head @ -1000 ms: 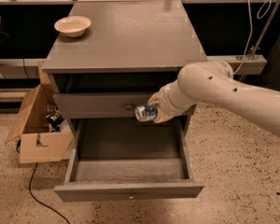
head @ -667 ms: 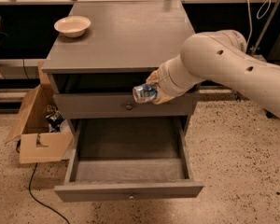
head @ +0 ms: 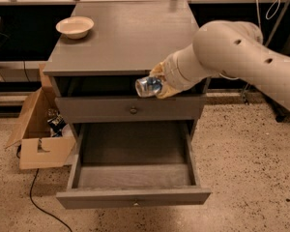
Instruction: Pick redbull can from middle drawer and place on counter
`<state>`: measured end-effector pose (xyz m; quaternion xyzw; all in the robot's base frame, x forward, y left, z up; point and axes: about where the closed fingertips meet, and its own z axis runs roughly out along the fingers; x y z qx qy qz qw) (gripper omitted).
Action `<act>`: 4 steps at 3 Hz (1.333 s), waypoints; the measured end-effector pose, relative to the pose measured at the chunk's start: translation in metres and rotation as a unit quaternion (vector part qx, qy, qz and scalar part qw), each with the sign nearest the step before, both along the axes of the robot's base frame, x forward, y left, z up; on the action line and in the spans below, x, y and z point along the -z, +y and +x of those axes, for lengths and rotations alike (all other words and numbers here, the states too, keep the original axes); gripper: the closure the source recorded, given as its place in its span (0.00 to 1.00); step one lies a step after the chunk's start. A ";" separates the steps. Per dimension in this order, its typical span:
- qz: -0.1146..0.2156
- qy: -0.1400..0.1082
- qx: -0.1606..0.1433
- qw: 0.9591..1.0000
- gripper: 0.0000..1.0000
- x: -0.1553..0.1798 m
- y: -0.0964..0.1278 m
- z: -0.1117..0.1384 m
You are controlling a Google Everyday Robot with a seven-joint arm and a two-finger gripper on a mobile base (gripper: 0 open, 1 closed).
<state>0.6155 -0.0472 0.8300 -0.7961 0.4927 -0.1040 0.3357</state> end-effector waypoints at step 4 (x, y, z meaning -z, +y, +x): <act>0.104 -0.014 0.113 0.988 1.00 -0.117 0.024 0.161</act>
Offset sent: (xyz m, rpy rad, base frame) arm 0.1032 0.0366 0.1925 0.1660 -0.1915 -0.0890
